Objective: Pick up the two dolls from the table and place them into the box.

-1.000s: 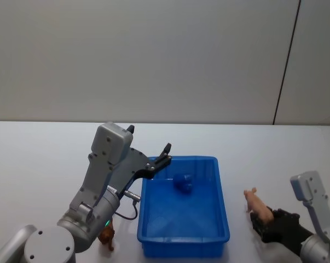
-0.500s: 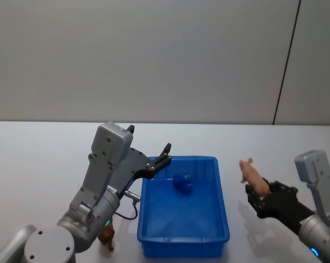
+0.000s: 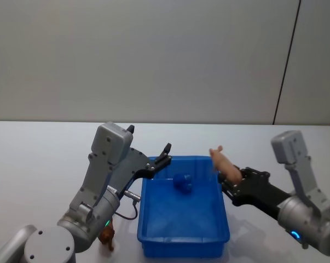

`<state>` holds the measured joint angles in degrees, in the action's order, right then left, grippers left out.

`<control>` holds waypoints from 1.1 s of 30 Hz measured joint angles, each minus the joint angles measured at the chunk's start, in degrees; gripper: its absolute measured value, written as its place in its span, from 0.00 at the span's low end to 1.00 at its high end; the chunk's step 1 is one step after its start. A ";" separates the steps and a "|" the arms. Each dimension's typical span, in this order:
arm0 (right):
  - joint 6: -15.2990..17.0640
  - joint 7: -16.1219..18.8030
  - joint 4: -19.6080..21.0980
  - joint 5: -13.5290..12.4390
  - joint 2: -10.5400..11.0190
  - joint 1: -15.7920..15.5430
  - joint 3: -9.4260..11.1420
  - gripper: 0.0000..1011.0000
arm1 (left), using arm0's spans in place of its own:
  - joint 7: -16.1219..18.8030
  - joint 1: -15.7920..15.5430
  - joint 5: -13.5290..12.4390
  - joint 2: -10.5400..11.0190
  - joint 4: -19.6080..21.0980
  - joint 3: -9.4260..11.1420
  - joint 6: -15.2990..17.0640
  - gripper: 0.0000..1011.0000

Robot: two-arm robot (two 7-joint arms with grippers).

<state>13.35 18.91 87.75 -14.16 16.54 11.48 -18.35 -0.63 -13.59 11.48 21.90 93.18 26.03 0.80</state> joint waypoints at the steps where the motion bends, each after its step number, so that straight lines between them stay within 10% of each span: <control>1: 0.18 0.21 -0.21 0.06 -0.20 0.27 -0.10 0.38 | 0.00 0.00 0.00 0.00 0.00 0.00 0.00 0.99; 11: 2.95 3.09 -4.24 1.62 -2.62 3.50 -1.42 0.39 | 0.00 0.00 0.00 0.00 0.00 0.00 0.00 0.99; 33: 1.04 3.90 -7.25 1.61 -2.35 4.98 -0.53 0.99 | 0.00 0.00 0.00 0.00 0.00 0.00 0.00 0.99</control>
<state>14.40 22.80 80.51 -12.55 14.19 16.46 -18.88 -0.63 -13.59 11.48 21.89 93.17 26.03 0.80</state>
